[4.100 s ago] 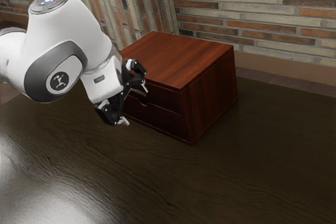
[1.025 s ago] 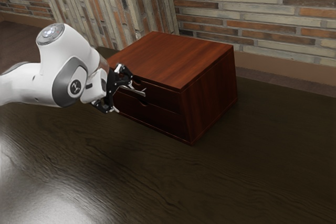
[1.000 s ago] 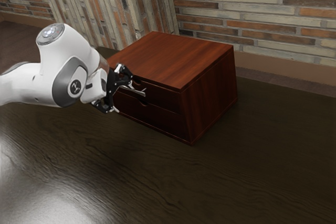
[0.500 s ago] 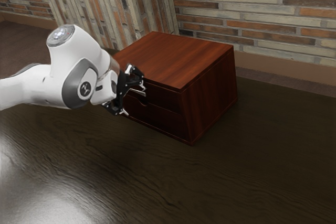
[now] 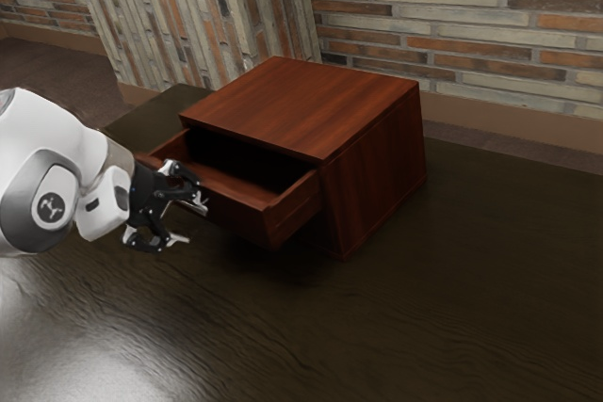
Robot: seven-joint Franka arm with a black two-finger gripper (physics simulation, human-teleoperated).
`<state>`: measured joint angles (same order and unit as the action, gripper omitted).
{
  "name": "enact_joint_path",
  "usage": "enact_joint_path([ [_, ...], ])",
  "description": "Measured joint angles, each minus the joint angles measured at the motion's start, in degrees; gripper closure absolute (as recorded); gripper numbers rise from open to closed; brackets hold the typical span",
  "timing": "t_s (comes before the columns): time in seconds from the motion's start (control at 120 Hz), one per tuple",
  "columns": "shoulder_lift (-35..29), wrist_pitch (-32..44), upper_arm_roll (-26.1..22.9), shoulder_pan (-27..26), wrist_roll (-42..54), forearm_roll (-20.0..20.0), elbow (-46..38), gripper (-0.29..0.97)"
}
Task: Pull the drawer handle with one arm to open the drawer
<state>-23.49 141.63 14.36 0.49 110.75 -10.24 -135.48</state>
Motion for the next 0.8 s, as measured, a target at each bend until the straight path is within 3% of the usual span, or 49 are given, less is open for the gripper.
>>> enact_joint_path([
  [0.058,-3.9,-0.5,-0.5,-4.7,0.1,2.6,-2.6,0.47],
  [0.083,-5.7,-1.1,-1.2,-4.8,0.0,3.5,-3.1,0.45],
  [0.217,-14.2,-6.9,-14.3,4.3,-0.7,6.1,-2.1,0.23],
  [0.333,-13.1,-18.3,-24.2,9.2,-4.0,7.9,15.5,0.12],
  [0.4,-11.8,-24.9,-27.4,9.7,-9.4,9.5,21.9,0.08],
  [0.517,-10.5,-34.5,-28.8,10.2,-23.7,11.1,27.1,0.04],
  [0.592,-9.4,-39.2,-27.7,14.8,-32.8,11.5,33.8,0.03],
  [0.692,-2.3,-44.6,-27.7,17.7,-43.2,11.7,40.7,0.01],
  [0.8,-0.1,-48.7,-27.6,18.2,-52.8,11.7,42.8,0.01],
])
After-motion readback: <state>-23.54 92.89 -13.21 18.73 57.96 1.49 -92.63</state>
